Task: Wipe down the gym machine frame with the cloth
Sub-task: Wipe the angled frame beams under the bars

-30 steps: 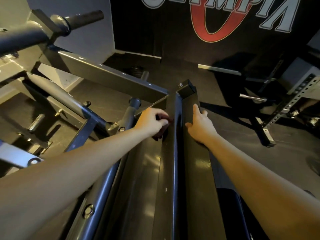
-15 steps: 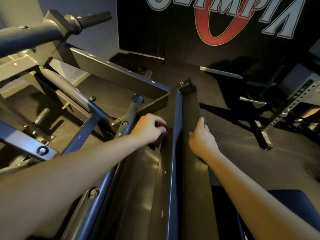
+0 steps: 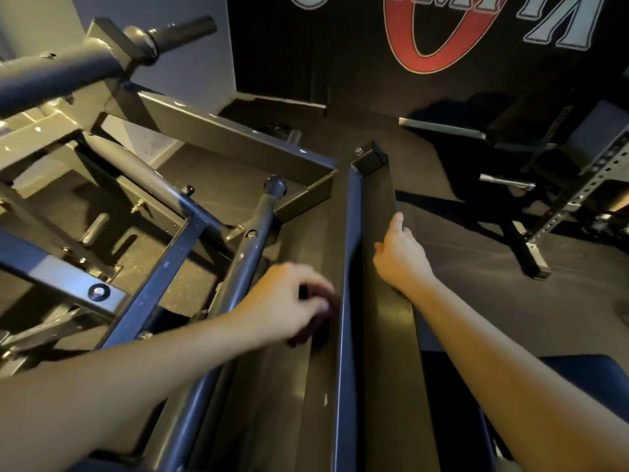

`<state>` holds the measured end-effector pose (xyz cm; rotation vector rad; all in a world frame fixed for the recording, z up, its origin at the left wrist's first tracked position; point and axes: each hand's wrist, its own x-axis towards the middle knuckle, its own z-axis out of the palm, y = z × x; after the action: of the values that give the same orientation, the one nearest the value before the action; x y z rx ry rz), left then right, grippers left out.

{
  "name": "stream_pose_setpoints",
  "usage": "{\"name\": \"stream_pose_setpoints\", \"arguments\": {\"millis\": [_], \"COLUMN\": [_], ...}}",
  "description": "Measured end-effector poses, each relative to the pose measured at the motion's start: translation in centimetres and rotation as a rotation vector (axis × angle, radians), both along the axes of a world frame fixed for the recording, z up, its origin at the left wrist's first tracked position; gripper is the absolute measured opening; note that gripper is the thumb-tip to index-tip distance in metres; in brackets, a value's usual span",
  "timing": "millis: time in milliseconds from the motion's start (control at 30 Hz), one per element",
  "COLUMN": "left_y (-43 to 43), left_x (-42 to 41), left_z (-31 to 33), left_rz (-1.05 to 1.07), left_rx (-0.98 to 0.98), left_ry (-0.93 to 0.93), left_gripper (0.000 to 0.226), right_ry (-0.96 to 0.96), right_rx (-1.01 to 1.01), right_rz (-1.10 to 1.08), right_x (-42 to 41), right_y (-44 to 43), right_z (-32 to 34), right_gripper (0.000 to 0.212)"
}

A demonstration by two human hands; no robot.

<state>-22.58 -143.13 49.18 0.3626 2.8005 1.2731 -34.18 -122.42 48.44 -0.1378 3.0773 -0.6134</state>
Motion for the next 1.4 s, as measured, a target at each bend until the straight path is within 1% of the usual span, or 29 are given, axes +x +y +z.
{"name": "stream_pose_setpoints", "arguments": {"millis": [67,133,200,233,300,400,467,533,633,667,733,800,833,900,933,1000,1067,1133,1200,1233,1267,1333,1400], "left_y": [0.8,1.2,1.3,1.3,1.0,0.2,0.1,0.8,1.9,1.9,1.8,1.8,1.8,1.5,1.1,0.1,-0.4,0.0,0.5,0.7,0.8,0.9,1.1], "left_x": [-3.8,-6.8,-6.8,-5.5,-1.0,6.2,7.3,5.3,-1.3,-3.4,-6.2,-6.0,-4.6,-0.3,2.4,7.5,10.1,9.3,6.1,4.4,2.8,1.0,2.0], "left_z": [-0.3,-0.6,-0.7,-0.5,0.0,0.5,0.4,0.8,0.4,0.2,-0.1,-0.1,0.0,0.9,1.3,1.7,1.3,1.2,1.0,0.8,0.6,0.1,0.2], "left_rz": [0.121,0.215,0.249,0.236,0.143,-0.008,-0.029,0.01,0.137,0.186,0.251,0.258,0.229,0.097,0.008,-0.145,-0.195,-0.144,-0.039,0.025,0.09,0.178,0.215], "left_rx": [0.044,0.084,0.084,0.08,0.074,0.11,0.088,0.052,0.029,0.041,0.09,0.104,0.097,0.055,0.043,0.069,0.097,0.056,0.043,0.052,0.071,0.168,0.234], "left_ry": [0.052,0.02,0.005,0.0,-0.018,-0.16,-0.178,-0.091,0.051,0.049,-0.013,-0.041,-0.034,-0.041,-0.072,-0.194,-0.26,-0.164,-0.066,-0.049,-0.068,-0.163,-0.222], "left_gripper": [0.015,0.015,0.015,0.016,0.018,0.02,0.018,0.018,0.016,0.017,0.018,0.021,0.021,0.019,0.019,0.019,0.019,0.018,0.017,0.016,0.015,0.015,0.017], "right_ry": [-0.007,-0.008,-0.004,-0.008,-0.003,0.014,0.02,0.019,0.014,0.011,0.012,0.012,0.008,0.008,0.009,0.01,0.011,0.004,-0.011,-0.018,-0.02,-0.015,-0.017], "right_rx": [0.004,0.001,0.002,-0.006,-0.027,-0.021,-0.02,-0.025,-0.032,-0.041,-0.058,-0.063,-0.064,-0.065,-0.07,-0.076,-0.073,-0.071,-0.085,-0.098,-0.11,-0.134,-0.176], "right_rz": [-0.01,-0.01,-0.018,-0.022,-0.025,-0.022,-0.024,-0.022,-0.021,-0.026,-0.039,-0.043,-0.039,-0.038,-0.039,-0.037,-0.033,-0.036,-0.049,-0.053,-0.057,-0.073,-0.085], "right_x": [0.0,0.1,0.1,0.2,0.1,-0.1,-0.2,-0.3,-0.2,-0.1,0.0,0.0,0.0,0.0,-0.1,-0.1,0.0,0.0,0.0,0.0,0.1,0.2,0.7], "right_y": [-0.1,-0.1,0.0,0.0,0.0,0.0,0.0,0.0,0.1,0.1,0.0,0.0,0.0,0.0,0.1,0.0,0.0,0.0,-0.1,-0.1,-0.1,0.0,0.0], "right_z": [0.1,0.2,0.2,0.3,0.2,-0.2,-0.4,-0.4,-0.2,-0.1,-0.1,0.0,0.0,0.0,-0.1,-0.1,-0.1,0.0,0.1,0.2,0.2,0.5,0.8], "right_gripper": [0.076,0.076,0.076,0.076,0.076,0.074,0.073,0.073,0.073,0.073,0.074,0.074,0.074,0.074,0.074,0.073,0.073,0.073,0.073,0.073,0.072,0.071,0.071]}}
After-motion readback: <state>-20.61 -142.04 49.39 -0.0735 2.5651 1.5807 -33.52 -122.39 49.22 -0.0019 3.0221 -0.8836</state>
